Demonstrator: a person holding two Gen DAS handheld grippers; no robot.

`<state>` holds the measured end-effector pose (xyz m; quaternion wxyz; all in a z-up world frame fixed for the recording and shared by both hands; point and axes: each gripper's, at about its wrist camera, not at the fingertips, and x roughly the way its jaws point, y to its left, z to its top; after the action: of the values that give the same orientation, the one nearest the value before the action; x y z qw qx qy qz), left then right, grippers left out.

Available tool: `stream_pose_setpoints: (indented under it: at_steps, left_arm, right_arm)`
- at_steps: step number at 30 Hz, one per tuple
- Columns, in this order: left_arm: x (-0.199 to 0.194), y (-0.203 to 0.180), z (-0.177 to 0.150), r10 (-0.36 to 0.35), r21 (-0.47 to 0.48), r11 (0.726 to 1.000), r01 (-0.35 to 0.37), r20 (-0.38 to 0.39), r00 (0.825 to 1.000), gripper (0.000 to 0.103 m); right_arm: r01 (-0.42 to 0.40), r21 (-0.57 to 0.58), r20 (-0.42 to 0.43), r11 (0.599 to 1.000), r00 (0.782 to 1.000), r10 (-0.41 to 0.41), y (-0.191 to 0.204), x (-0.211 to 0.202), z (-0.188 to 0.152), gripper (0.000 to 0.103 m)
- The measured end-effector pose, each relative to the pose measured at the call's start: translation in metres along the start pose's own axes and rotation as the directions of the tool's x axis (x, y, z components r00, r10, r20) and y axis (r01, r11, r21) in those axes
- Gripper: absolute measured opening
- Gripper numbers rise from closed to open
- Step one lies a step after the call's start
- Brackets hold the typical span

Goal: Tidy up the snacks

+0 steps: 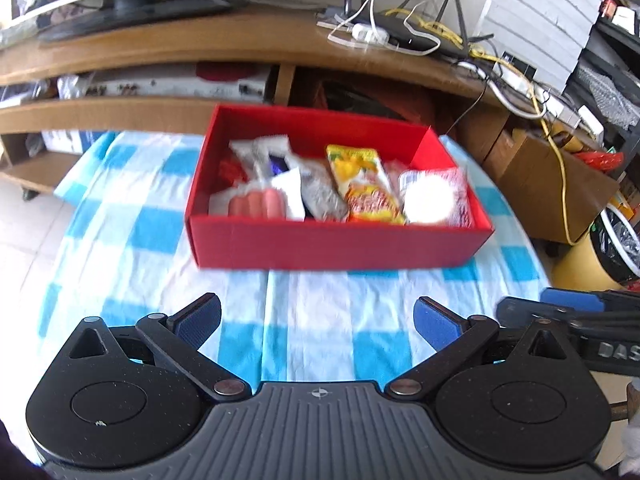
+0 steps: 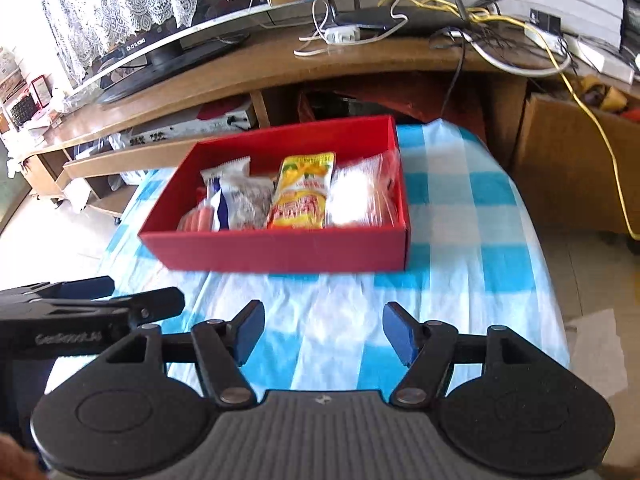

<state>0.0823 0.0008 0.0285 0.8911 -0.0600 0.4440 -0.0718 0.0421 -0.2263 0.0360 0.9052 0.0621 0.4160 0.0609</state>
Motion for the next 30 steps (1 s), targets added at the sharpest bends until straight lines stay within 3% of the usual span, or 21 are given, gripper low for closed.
stream_pose_setpoints:
  at_steps: [8,11,14,16,22,30]
  left_arm:
    - [-0.004,-0.002,-0.018,0.032,0.011,0.999,-0.031,-0.029,0.999,0.103]
    - [-0.024,-0.002,-0.023,0.071,0.009,0.997,-0.072,0.068,0.995,0.103]
    - [-0.047,-0.012,-0.027,0.175,0.046,0.981,-0.188,0.207,0.963,0.103]
    - [-0.052,-0.017,-0.026,0.181,0.057,0.979,-0.198,0.223,0.958,0.103]
    - [-0.038,-0.014,-0.026,0.114,0.031,0.992,-0.120,0.154,0.981,0.103]
    - [-0.024,-0.019,-0.032,0.148,0.078,0.985,-0.154,0.076,0.986,0.103]
  right_arm:
    - [-0.014,0.003,0.003,1.000,1.000,0.014,0.000,-0.008,-0.012,0.077]
    - [-0.022,-0.002,0.013,1.000,1.000,0.022,0.001,-0.011,-0.014,0.077]
    - [-0.033,-0.006,0.024,0.999,0.999,0.033,0.002,-0.016,-0.015,0.077]
    - [-0.039,-0.010,0.029,0.999,0.999,0.040,0.003,-0.017,-0.016,0.077]
    - [-0.036,-0.023,0.023,0.999,0.999,0.036,0.008,-0.017,-0.019,0.078]
    - [-0.020,-0.027,0.005,0.999,1.000,0.020,0.008,-0.011,-0.021,0.078]
